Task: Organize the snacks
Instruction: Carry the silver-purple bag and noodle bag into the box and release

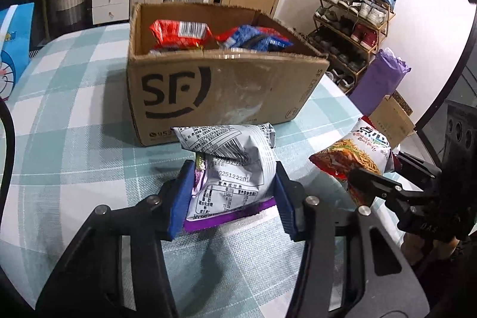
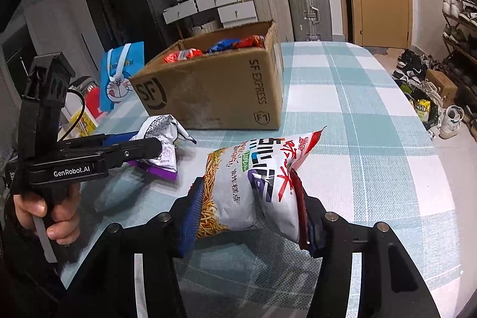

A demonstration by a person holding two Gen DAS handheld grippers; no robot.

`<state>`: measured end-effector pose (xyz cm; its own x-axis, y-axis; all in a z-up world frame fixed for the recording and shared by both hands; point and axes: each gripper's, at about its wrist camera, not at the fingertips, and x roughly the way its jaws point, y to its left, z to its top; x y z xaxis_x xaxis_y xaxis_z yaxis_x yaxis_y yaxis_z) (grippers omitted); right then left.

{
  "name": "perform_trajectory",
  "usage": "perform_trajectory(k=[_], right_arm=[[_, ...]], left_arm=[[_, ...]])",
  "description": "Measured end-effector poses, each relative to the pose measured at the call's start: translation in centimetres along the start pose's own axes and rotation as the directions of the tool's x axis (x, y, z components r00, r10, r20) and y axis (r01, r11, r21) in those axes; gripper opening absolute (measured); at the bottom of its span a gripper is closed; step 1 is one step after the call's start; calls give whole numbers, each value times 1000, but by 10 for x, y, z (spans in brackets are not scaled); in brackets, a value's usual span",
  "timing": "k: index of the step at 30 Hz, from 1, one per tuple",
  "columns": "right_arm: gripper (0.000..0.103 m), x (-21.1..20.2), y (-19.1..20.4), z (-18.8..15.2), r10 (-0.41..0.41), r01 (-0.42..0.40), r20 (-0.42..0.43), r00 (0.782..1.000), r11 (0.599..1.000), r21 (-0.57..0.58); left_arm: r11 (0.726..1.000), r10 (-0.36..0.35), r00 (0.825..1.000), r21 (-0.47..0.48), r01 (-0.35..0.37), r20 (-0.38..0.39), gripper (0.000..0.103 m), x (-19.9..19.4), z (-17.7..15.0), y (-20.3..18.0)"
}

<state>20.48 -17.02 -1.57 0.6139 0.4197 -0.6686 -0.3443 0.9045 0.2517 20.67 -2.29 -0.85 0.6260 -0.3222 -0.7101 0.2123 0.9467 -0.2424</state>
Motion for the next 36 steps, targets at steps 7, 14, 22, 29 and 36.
perform_trajectory(k=[7, 14, 22, 29, 36], right_arm=[[55, -18, 8, 11, 13, -12, 57, 998, 1000, -9], [55, -32, 17, 30, 21, -17, 108, 994, 999, -34], [55, -36, 22, 60, 9, -6, 129, 992, 1000, -23], [55, -33, 26, 87, 19, -12, 148, 989, 999, -45], [55, -22, 30, 111, 0, 10, 192, 981, 999, -51]], left_arm=[[1000, 12, 997, -5, -11, 72, 48, -42, 8, -1], [1000, 27, 992, -16, -25, 125, 48, -79, 22, -4], [998, 60, 983, -35, -55, 174, 48, -100, 48, 5], [996, 89, 976, -39, -83, 200, 48, -109, 71, 14], [995, 101, 973, -47, -93, 210, 48, -98, 97, 19]])
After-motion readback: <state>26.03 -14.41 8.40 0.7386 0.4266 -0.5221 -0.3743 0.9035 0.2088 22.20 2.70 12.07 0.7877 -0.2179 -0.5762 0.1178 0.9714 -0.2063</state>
